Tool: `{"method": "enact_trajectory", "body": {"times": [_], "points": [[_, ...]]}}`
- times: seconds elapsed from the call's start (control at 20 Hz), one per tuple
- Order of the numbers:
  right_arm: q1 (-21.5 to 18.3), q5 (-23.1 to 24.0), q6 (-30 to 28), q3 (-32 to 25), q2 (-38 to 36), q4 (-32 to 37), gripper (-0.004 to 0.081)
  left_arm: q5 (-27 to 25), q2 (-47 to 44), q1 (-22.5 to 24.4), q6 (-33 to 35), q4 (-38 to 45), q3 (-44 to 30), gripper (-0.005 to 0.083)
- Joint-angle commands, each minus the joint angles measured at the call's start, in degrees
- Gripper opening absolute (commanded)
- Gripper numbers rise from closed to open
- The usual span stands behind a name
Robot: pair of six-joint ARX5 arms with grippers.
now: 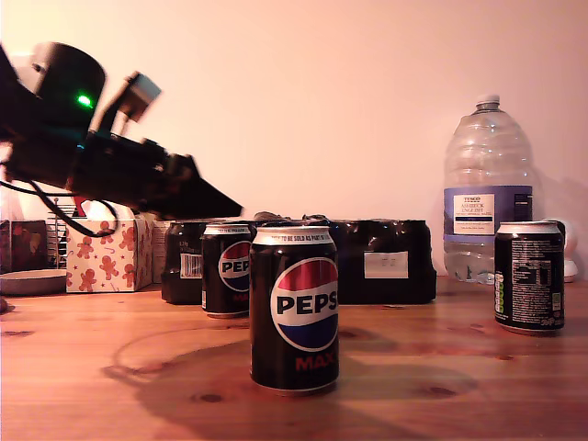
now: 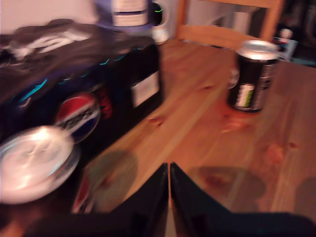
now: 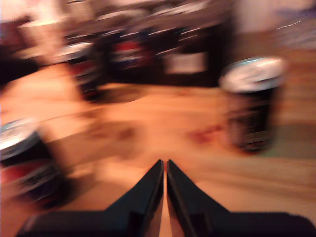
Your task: Stack up the Pepsi cans on top of each other
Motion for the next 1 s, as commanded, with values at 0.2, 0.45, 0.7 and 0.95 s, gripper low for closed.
{"method": "enact_trajectory", "body": {"times": [0.2, 0.45, 0.7, 0.95], "points": [[-1.9, 2.0, -0.5, -4.7, 0.5, 8.6, -0.0012, -0.8, -2.7, 0.4, -0.3, 1.2, -7.4, -0.0021], [-6.9, 0.3, -3.8, -9.8, 0.5, 14.1, -0.0012, -1.0, -5.0, 0.4, -2.2, 6.4, -14.5, -0.0021], [-12.9, -2.4, -2.6, -10.1, 3.5, 13.2, -0.0012, -0.4, -5.3, 0.3, -4.8, 10.3, -18.6, -0.0021], [-16.7, -6.0, -0.2, -10.1, 11.0, 15.6, -0.0012, 0.3, -5.3, 0.3, -4.9, 12.1, -19.7, -0.0021]]}}
